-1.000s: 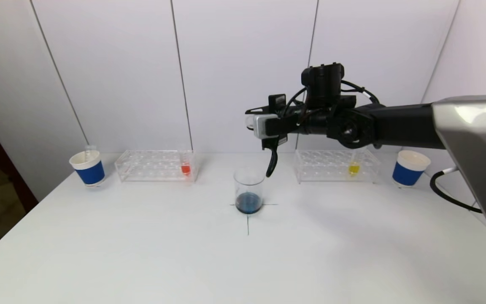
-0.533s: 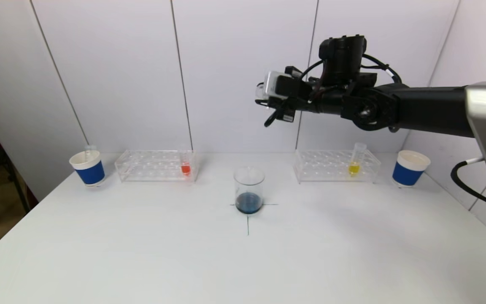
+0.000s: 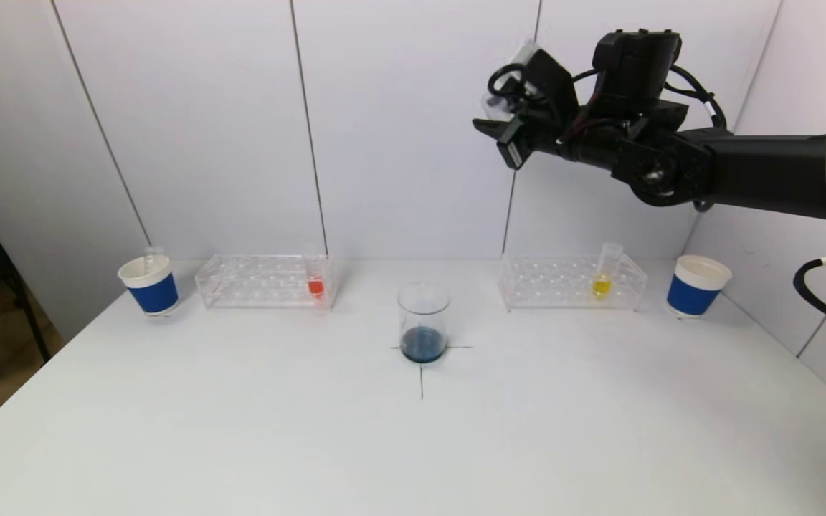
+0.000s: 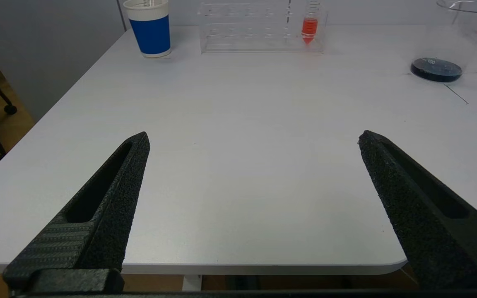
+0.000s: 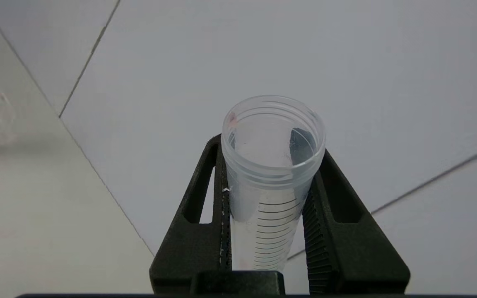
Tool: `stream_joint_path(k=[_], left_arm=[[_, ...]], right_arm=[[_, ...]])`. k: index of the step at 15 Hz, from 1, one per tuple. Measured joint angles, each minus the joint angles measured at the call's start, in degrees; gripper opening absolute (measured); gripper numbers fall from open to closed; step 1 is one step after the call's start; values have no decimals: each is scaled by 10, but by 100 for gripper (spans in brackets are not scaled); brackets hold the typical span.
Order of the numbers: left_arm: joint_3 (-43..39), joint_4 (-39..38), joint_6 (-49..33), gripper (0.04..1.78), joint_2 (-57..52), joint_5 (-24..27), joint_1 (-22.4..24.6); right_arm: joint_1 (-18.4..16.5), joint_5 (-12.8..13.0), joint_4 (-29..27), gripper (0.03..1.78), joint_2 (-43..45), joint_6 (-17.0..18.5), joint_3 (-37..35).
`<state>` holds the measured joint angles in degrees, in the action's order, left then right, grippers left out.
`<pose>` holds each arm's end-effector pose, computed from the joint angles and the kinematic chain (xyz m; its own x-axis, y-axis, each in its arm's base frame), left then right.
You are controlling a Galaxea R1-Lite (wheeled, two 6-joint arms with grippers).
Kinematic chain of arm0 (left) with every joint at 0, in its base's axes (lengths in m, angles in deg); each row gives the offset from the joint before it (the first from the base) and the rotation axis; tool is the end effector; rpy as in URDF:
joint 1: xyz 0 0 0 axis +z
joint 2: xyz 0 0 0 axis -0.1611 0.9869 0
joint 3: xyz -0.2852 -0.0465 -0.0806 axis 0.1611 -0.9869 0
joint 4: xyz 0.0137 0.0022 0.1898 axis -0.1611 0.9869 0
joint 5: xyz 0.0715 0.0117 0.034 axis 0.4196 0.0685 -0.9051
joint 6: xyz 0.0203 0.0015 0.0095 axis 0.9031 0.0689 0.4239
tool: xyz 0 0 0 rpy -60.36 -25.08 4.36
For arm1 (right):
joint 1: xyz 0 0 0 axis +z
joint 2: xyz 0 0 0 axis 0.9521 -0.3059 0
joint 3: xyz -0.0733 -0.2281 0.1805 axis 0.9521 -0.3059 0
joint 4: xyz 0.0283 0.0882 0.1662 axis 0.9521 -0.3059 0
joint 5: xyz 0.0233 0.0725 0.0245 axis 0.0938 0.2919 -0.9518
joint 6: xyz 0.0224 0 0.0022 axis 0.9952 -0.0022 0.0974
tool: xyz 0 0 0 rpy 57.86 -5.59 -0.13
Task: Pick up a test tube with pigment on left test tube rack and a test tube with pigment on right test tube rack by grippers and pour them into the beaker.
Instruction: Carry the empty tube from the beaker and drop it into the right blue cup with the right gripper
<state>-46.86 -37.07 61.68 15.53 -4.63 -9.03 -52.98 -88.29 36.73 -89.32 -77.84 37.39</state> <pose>-0.0229 0.0000 0.0750 1.0000 0.0074 -0.0028 -0.0075 0.9999 -0.0134 0.4389 0.1599 0.2759 0.8078 0.5877 0.0444 -0.4433 0.6555 -0.6114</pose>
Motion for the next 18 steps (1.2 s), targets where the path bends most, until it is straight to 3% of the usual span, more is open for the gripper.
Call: stream_joint_path(k=[3,5,9,14,18], left_arm=[[0,0,0,176,0,0,0],[0,0,0,176,0,0,0],[0,0,0,176,0,0,0],[0,0,0,176,0,0,0],[0,0,0,176,0,0,0]], right_arm=[[-23,47,2,55,7,124,0],[-49,78,4,55,11,179,-2],[-100,88,5,55,24,271,-29],[-165,85,9,55,48,304,-103],[-219,84,78,55,53,316,-177]])
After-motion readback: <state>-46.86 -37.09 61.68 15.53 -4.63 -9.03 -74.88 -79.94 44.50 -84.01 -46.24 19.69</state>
